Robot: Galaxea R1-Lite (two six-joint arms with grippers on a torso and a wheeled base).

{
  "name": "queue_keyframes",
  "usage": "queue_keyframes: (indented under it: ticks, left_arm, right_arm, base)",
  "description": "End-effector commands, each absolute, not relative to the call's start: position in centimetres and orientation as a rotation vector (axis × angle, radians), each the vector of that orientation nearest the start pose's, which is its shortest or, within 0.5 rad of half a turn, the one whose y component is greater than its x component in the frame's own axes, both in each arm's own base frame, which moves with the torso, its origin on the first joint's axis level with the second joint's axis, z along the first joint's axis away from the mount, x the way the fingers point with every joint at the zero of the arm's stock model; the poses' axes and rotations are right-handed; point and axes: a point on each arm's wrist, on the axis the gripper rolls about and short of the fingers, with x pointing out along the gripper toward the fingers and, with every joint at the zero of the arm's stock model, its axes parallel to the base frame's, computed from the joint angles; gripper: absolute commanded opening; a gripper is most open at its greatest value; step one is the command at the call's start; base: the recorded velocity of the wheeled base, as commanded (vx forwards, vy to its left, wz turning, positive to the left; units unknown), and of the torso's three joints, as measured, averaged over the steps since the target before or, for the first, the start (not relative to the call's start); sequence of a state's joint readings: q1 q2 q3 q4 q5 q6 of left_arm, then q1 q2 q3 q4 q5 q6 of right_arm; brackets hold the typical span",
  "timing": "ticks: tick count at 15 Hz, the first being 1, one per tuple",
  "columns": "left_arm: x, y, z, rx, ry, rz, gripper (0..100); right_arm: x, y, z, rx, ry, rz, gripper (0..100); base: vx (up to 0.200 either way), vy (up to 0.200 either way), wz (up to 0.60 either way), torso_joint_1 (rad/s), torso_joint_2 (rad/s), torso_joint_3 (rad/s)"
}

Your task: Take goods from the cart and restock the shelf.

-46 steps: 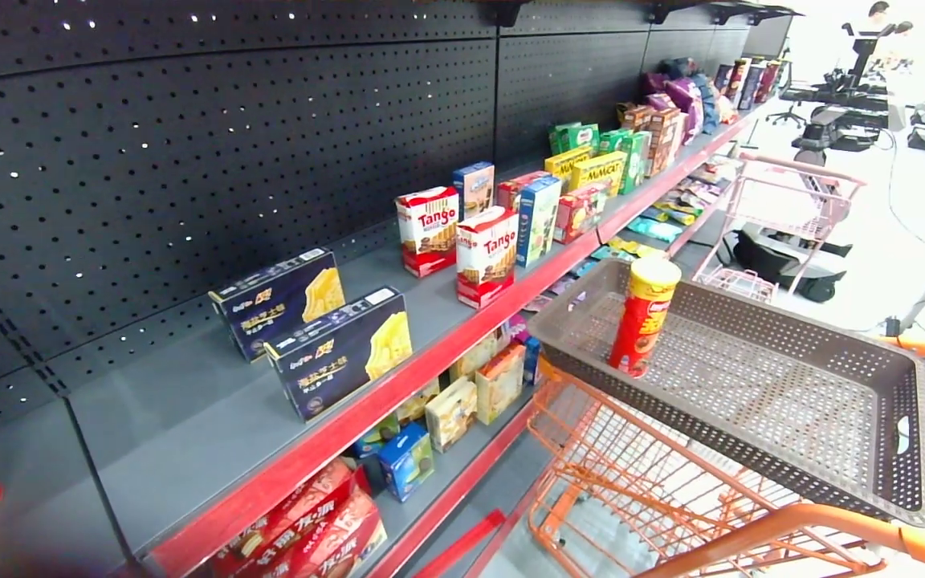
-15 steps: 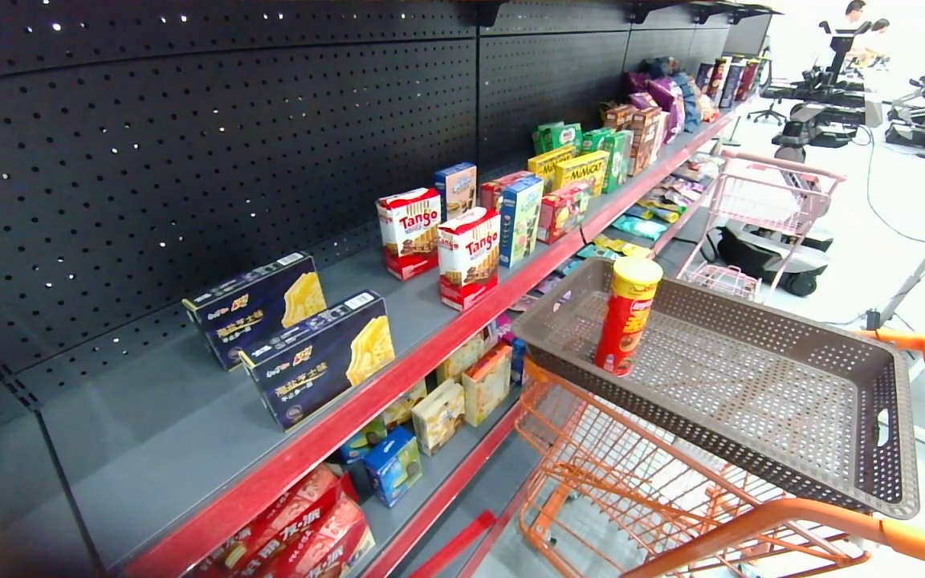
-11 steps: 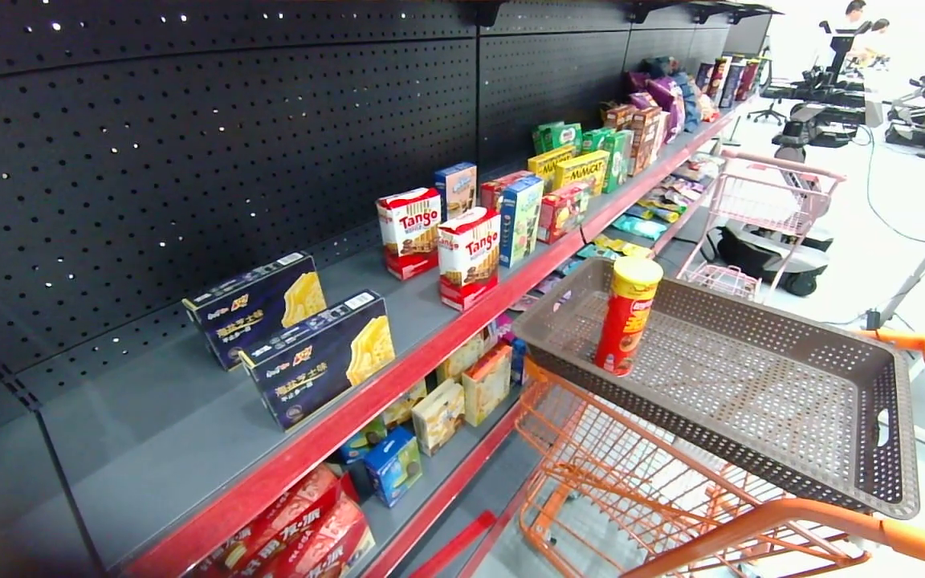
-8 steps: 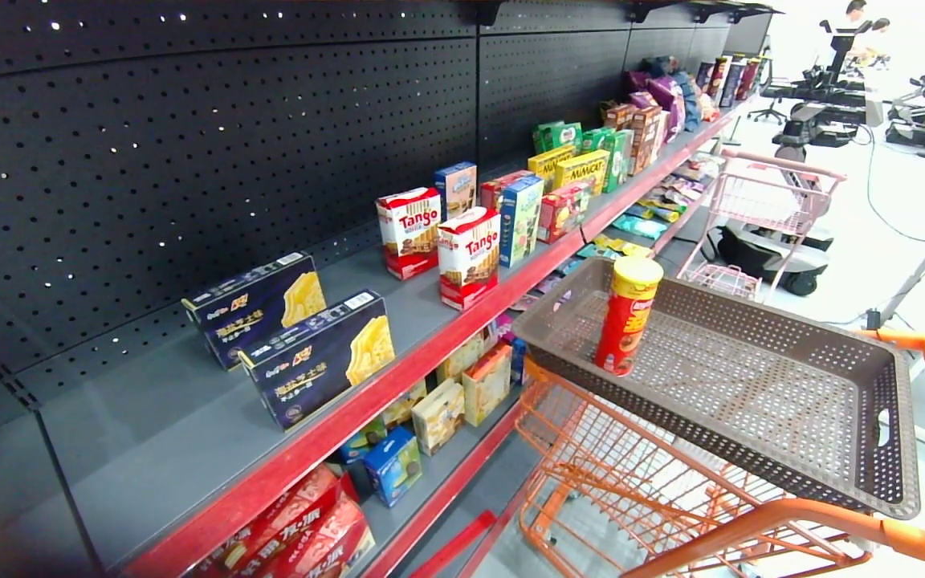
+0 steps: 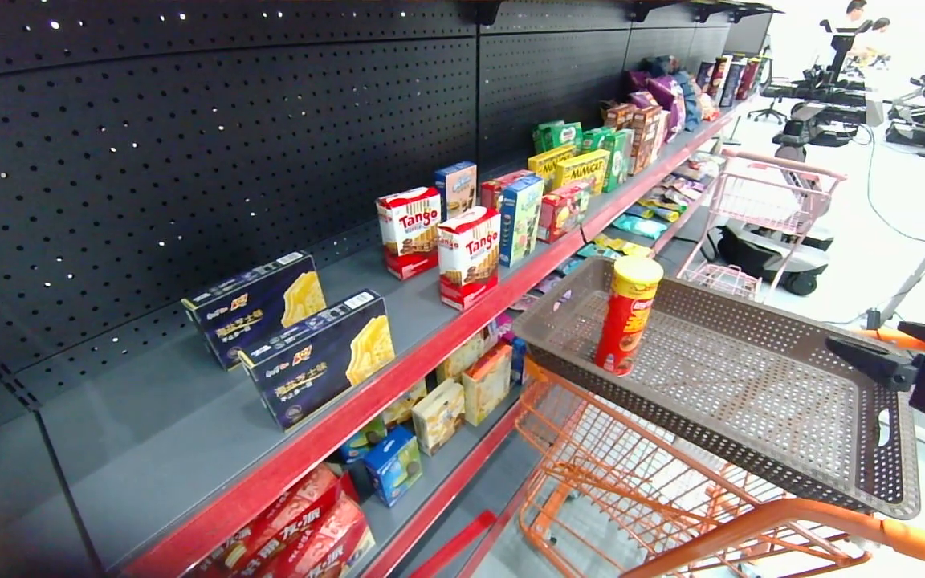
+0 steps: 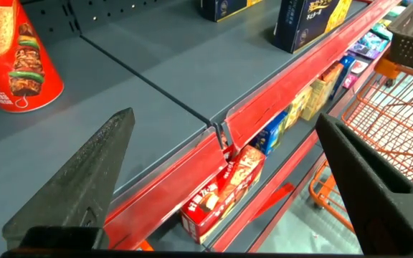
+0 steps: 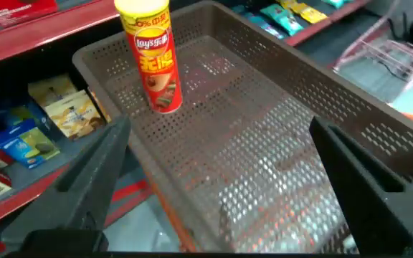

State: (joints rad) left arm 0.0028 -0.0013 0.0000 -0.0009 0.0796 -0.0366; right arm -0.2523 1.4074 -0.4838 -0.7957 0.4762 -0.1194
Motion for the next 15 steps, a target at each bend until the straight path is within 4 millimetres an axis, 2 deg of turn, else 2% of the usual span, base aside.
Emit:
queue_keyframes:
  ticks: [1, 8, 10, 15]
  left_arm:
    - [-2.3, 0.2, 7.6, -0.037, -0.003, 0.083, 100]
    - [-2.3, 0.2, 7.6, -0.037, -0.003, 0.083, 100]
    - [-2.3, 0.2, 7.6, -0.037, -0.003, 0.083, 100]
    - [-2.3, 0.2, 7.6, -0.037, -0.003, 0.083, 100]
  right_arm:
    - [25.6, -5.3, 15.3, -0.041, 0.176, 0.278, 100]
    - [29.1, -4.6, 13.0, -0.021, 0.194, 0.563, 100]
    - [32.0, -3.2, 12.5, -0.046, 0.176, 0.625, 100]
    - [35.9, 0.0, 11.1, -0.050, 0.178, 0.699, 100]
  base:
    - [0.000, 0.000, 0.00, 0.000, 0.00, 0.000]
    - [0.000, 0.000, 0.00, 0.000, 0.00, 0.000]
    - [0.000, 0.000, 0.00, 0.000, 0.00, 0.000]
    - [0.000, 0.000, 0.00, 0.000, 0.00, 0.000]
